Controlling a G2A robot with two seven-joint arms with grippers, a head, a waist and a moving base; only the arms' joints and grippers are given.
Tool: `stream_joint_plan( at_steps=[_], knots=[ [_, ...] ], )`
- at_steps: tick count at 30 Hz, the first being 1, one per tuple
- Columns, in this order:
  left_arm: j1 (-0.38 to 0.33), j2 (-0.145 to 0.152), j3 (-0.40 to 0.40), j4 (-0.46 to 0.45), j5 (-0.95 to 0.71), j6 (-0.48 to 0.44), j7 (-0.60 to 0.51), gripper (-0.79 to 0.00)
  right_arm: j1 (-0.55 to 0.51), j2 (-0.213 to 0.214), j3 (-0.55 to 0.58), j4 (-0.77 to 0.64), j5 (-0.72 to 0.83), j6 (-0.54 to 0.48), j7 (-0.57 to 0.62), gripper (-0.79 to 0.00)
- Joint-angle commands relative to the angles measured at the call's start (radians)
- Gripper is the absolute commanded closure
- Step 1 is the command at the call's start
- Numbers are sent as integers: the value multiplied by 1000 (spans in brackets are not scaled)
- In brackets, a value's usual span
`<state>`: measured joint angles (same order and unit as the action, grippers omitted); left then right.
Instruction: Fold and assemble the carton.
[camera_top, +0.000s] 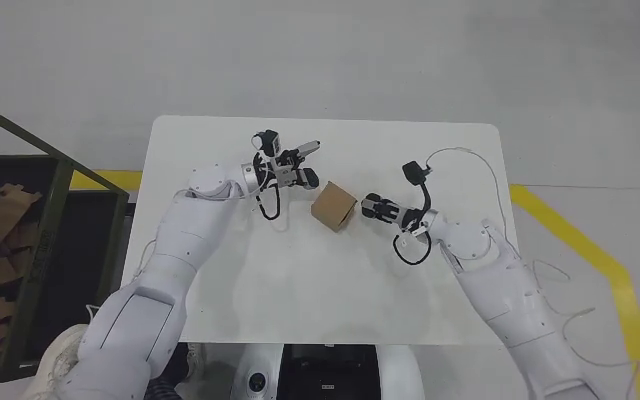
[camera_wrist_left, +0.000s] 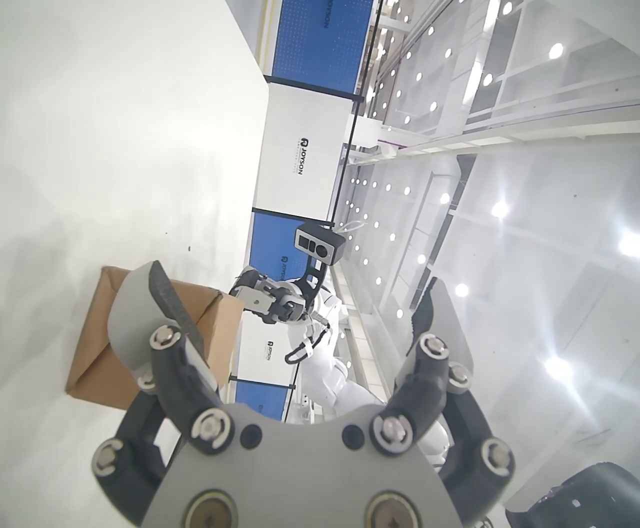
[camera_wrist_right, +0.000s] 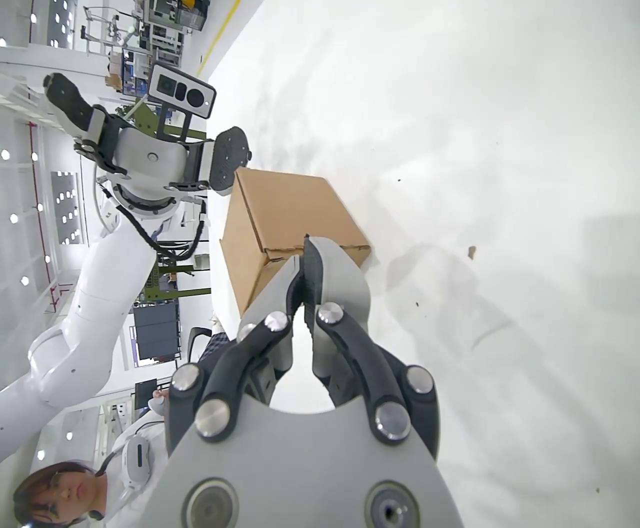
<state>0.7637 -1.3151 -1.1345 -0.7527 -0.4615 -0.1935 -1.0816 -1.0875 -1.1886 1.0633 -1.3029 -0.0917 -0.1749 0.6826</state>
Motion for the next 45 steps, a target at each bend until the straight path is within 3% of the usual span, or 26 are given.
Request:
stream_joint_plan(
  at_steps=[1,9,17,27,36,40,45],
  knots=[
    [9,-1,2,-18,-8,3,5,-785,4,-2,-3,5,11,-7,3,0],
    [20,-16,27,-42,-35,-8,55,-785,34,-14,-29,41,34,-23,2,0],
    [8,-27,41,-19,-11,-82,144,-785,52,-22,-41,73,44,-36,-6,0],
    [15,-53,81,4,-30,-130,182,-785,55,-28,-49,79,48,-31,-16,0],
    [25,-59,84,6,-26,-149,198,-785,51,-32,-39,89,66,-6,-47,0],
    [19,-55,70,10,-18,-159,207,-785,-2,-13,21,39,52,7,-42,0],
    [13,-58,73,14,-4,-166,217,-785,-145,14,84,-141,30,55,-13,0]
  ],
)
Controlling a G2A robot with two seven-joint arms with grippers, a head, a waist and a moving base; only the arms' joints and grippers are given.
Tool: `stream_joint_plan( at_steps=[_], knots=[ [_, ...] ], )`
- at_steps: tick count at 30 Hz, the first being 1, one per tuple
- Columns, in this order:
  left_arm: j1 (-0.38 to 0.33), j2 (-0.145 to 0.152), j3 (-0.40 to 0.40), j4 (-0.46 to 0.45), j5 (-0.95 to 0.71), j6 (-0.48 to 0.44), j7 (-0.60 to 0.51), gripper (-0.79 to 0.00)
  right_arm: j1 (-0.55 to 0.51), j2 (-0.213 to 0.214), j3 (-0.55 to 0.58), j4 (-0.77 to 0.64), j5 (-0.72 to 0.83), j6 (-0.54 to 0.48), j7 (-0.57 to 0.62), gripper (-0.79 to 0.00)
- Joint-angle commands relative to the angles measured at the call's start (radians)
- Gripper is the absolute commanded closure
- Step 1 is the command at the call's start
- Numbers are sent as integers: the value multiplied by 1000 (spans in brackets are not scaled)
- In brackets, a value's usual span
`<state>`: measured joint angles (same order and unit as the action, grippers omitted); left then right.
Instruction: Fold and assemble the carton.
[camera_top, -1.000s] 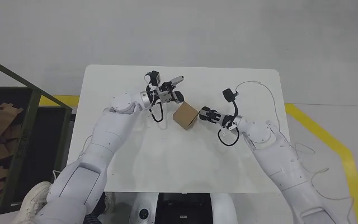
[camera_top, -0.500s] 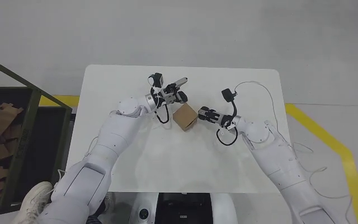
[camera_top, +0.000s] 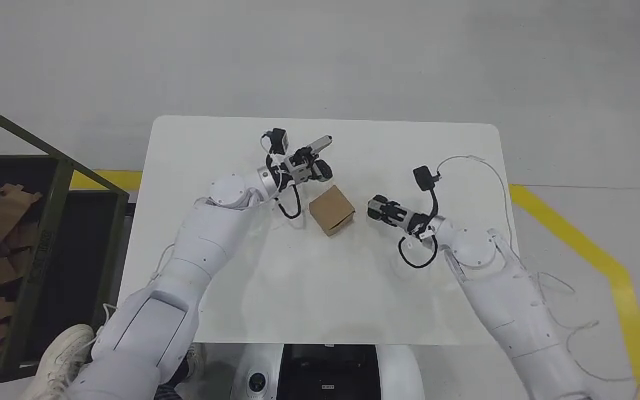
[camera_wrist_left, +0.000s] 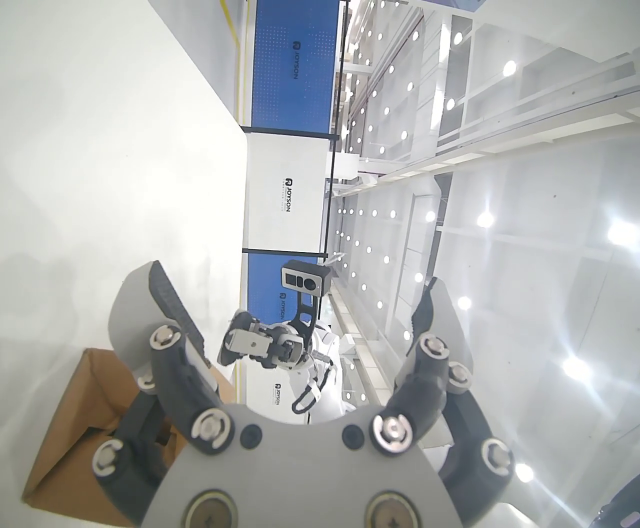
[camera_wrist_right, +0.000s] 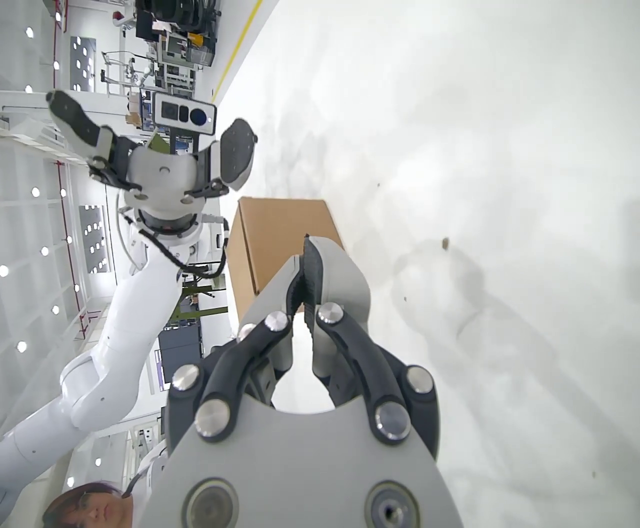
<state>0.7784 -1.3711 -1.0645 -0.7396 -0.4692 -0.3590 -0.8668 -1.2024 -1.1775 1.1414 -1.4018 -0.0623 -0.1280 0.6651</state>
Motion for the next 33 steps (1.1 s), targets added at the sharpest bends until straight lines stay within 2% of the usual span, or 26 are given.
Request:
stream_joint_plan(
  at_steps=[1,6,16,33],
  knots=[
    [-3,-3,7,2,7,-2,5,-785,-55,5,10,-76,9,16,10,0],
    [-19,-16,29,17,15,-8,21,-785,-102,2,-12,-130,38,23,-5,0],
    [-48,-42,59,75,1,-23,17,-785,-41,-23,-69,-3,71,-21,-101,0],
    [-58,-55,56,108,-15,-31,-6,-785,42,-48,-121,100,92,-79,-95,0]
  ],
)
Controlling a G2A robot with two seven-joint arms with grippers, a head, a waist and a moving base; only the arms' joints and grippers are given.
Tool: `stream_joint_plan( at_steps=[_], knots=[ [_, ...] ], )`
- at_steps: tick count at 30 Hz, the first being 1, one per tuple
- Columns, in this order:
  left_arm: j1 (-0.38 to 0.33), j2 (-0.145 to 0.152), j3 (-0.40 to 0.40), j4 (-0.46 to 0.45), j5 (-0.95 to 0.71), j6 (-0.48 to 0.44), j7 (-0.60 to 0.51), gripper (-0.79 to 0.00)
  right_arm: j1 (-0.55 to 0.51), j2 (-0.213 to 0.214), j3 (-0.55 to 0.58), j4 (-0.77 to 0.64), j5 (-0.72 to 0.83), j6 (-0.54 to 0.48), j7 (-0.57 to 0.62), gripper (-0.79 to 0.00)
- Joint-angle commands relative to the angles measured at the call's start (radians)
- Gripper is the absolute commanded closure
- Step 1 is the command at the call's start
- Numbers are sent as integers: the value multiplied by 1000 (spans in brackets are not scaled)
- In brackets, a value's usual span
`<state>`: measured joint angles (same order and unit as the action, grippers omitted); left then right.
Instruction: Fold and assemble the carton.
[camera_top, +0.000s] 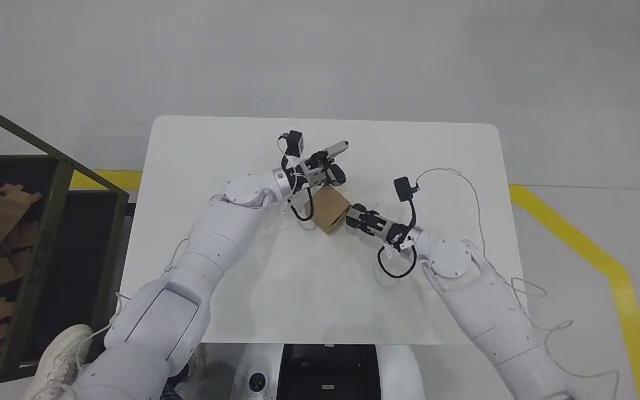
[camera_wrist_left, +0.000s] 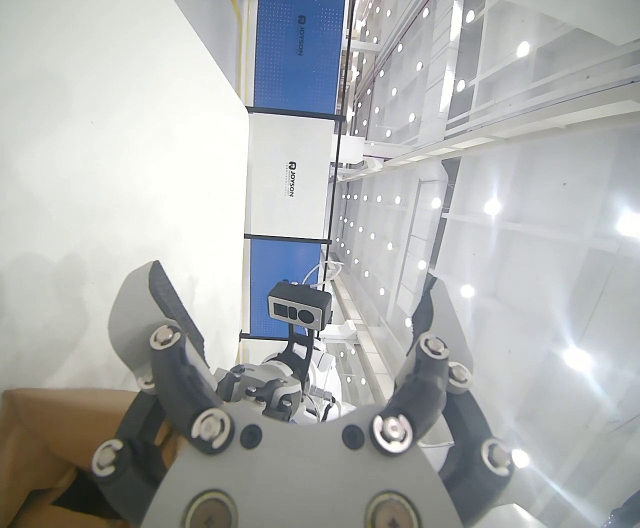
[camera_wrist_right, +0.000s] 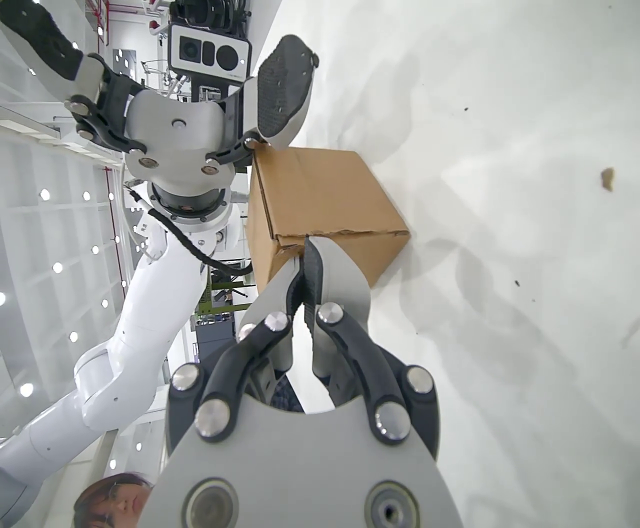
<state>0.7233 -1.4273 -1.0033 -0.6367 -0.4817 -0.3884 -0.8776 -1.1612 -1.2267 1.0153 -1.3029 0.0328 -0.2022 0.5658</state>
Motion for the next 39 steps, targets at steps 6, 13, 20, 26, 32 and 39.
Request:
stream_joint_plan(
  at_steps=[6,13,20,26,32,39],
  knots=[
    [-20,14,-56,16,-29,-38,11,-785,-22,24,81,-31,-54,-44,22,0],
    [-10,45,-138,-26,-47,-89,1,-785,-46,49,198,-75,-129,-145,-55,0],
    [38,94,-247,-127,-23,-92,-4,-785,-27,62,283,-45,-245,-261,-188,0],
    [111,145,-356,-272,56,-16,-7,-785,6,76,345,-15,-393,-305,-251,0],
    [210,188,-478,-428,93,83,9,-785,43,85,375,6,-518,-331,-294,-114],
    [280,216,-561,-523,119,158,26,-785,83,87,373,28,-636,-335,-361,-369]
  ],
)
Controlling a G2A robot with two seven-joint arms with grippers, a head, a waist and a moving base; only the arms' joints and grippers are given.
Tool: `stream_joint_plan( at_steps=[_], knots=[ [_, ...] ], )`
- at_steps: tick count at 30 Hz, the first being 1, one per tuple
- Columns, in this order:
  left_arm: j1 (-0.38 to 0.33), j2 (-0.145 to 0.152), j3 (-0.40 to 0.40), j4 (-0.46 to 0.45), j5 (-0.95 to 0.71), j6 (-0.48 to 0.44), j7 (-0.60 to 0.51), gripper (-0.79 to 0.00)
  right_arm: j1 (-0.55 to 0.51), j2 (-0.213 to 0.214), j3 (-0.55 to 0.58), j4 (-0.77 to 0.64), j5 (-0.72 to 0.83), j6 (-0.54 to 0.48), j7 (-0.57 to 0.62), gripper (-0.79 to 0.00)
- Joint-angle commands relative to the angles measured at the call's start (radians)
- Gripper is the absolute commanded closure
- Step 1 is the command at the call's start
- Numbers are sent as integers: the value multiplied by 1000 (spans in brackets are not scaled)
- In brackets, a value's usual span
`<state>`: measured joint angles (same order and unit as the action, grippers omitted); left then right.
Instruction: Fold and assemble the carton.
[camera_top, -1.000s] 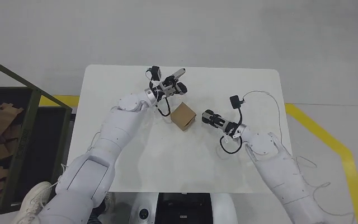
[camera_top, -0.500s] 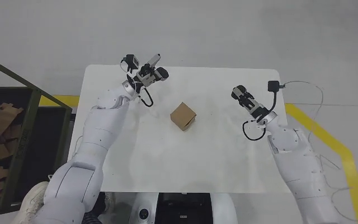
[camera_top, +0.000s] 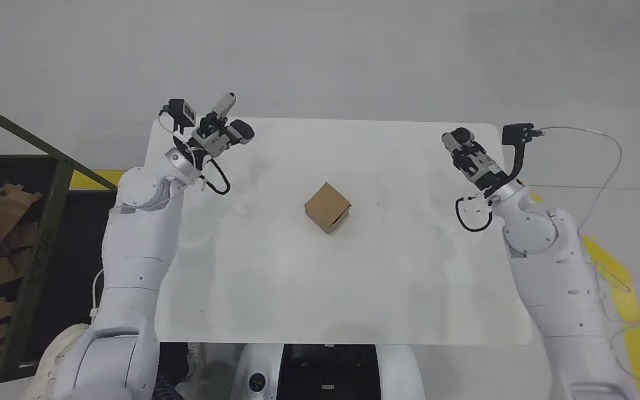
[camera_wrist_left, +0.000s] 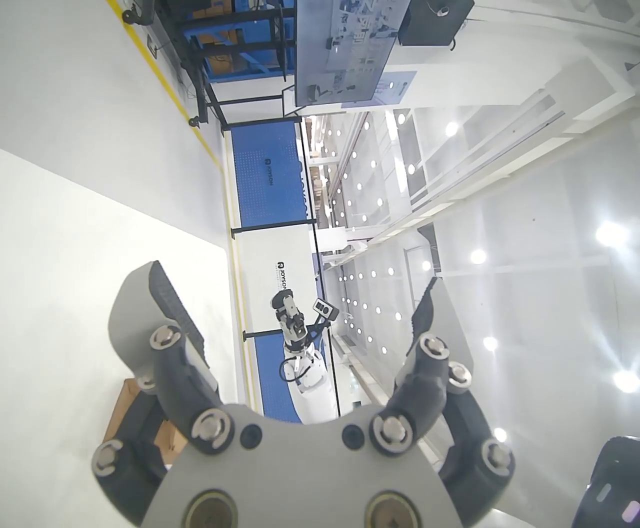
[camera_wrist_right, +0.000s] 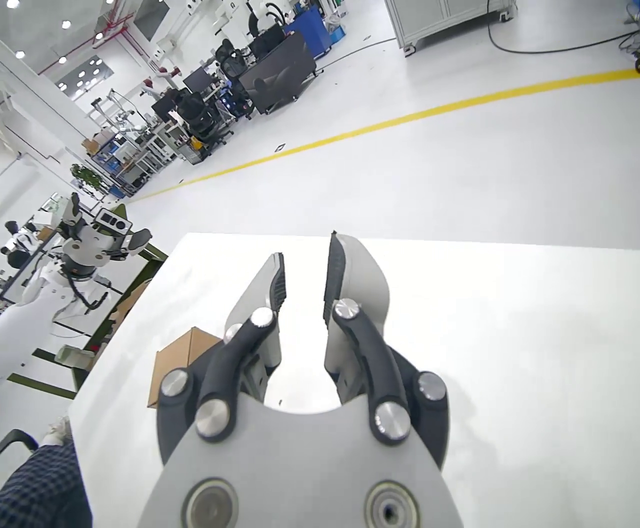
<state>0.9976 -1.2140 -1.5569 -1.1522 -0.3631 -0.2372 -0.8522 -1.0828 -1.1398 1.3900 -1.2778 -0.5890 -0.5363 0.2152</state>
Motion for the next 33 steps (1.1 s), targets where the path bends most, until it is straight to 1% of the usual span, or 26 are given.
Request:
stream_joint_plan(
  at_steps=[1,2,9,10,12,14,16,33],
  knots=[
    [12,5,-14,-14,-3,13,-1,-785,9,-1,-3,7,-22,-2,-23,-733],
    [17,6,-19,-18,-19,21,-6,-785,12,-2,-6,11,-23,-4,-28,-785],
    [27,13,-29,-13,-40,24,-19,-785,13,-2,-6,12,-22,-4,-29,-785],
    [27,13,-29,-14,-38,25,-19,-784,13,-2,-6,12,-22,-4,-29,-664],
    [27,13,-29,-13,-40,24,-19,-784,13,-2,-6,12,-22,-4,-29,-730],
    [27,13,-29,-13,-40,24,-19,-785,13,-2,-6,12,-22,-4,-29,-768],
    [27,13,-29,-13,-40,24,-19,-785,13,-2,-6,12,-22,-4,-29,-784],
    [27,13,-29,-13,-40,24,-19,-785,13,-2,-6,12,-22,-4,-29,-785]
  ],
)
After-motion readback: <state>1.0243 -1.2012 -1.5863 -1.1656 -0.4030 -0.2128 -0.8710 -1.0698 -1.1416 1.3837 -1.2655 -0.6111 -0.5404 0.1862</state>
